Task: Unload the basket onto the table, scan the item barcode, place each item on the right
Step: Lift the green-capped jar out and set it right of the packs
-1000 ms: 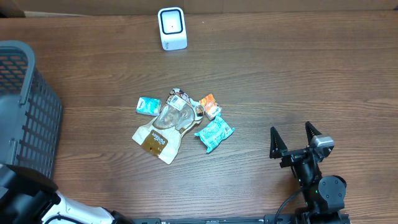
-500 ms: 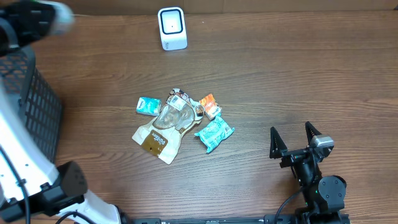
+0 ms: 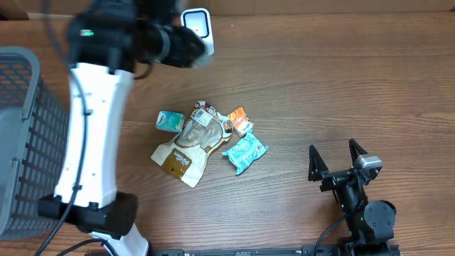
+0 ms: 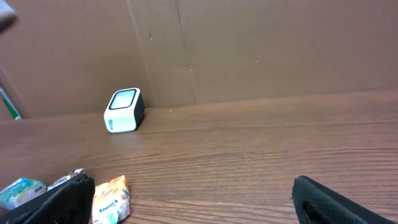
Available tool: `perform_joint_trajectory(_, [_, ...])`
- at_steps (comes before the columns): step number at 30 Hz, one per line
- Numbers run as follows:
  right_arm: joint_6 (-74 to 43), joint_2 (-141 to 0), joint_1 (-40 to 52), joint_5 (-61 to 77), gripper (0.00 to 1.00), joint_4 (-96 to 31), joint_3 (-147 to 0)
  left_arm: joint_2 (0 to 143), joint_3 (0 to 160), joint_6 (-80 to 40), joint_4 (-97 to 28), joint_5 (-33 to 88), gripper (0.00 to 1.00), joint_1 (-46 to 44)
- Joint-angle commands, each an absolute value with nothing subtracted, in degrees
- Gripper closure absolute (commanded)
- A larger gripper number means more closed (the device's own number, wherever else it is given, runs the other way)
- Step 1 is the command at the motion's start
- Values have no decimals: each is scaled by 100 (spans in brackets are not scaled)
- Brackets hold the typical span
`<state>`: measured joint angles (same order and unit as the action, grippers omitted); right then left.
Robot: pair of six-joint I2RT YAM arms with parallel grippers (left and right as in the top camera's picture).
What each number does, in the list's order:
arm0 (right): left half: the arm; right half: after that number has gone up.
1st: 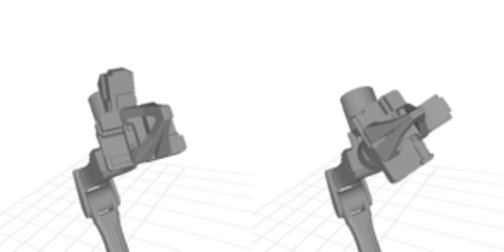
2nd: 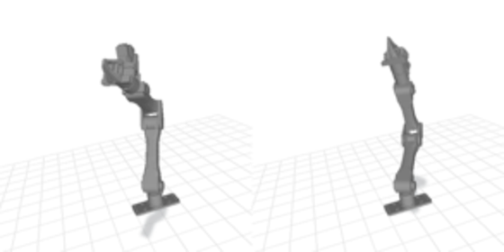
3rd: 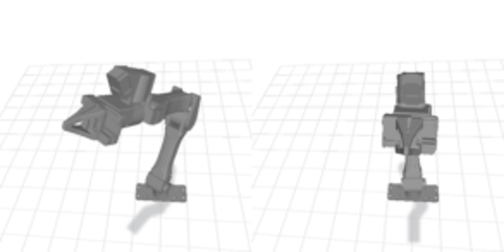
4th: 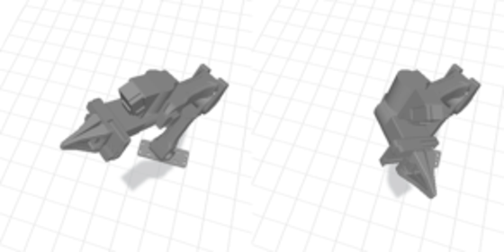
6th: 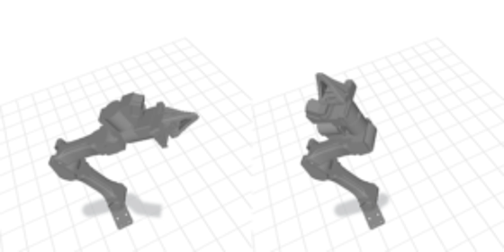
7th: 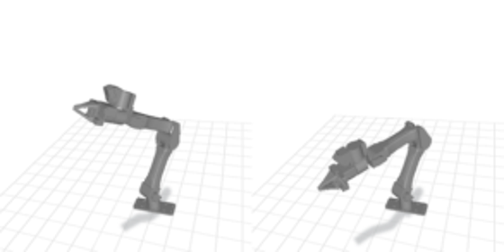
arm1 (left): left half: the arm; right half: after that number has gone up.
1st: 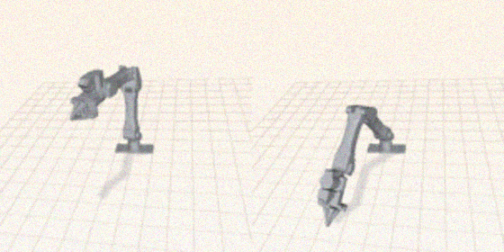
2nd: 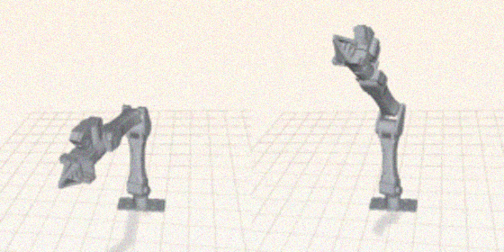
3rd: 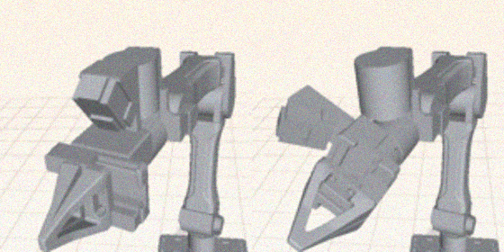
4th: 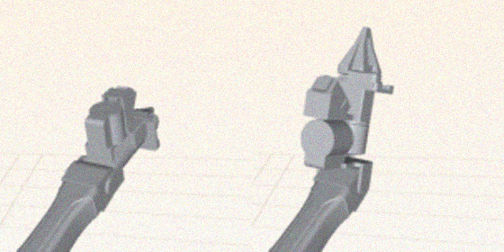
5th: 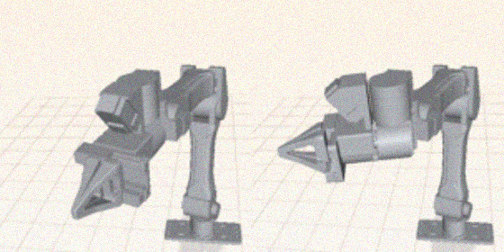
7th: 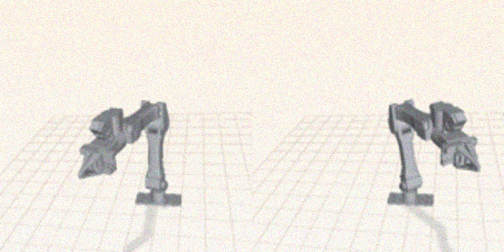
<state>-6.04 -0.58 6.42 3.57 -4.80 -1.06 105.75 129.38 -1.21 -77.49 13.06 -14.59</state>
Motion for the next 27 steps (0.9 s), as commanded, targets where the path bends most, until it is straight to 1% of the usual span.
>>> perform_joint_trajectory(1, [-644, -16, 624, 303, 0, -458, -45, 10774, 12433, 5, -7419, 1098, 63, -2060])
perform_joint_trajectory(5, [-644, -16, 624, 303, 0, -456, -45, 11159, 12009, -25, -6858, 1125, 63, -2633])
perform_joint_trajectory(10, [-644, -19, 624, 303, 0, -458, -45, 11891, 12003, -84, -6501, 1201, 64, -3203])
perform_joint_trajectory(14, [-644, -16, 624, 303, 0, -458, -45, 12379, 12003, -84, -6331, 1179, 64, -3474])
perform_joint_trajectory(27, [-644, -19, 624, 303, 0, -458, -45, 13192, 11998, -86, -6359, 1144, 63, -3649])
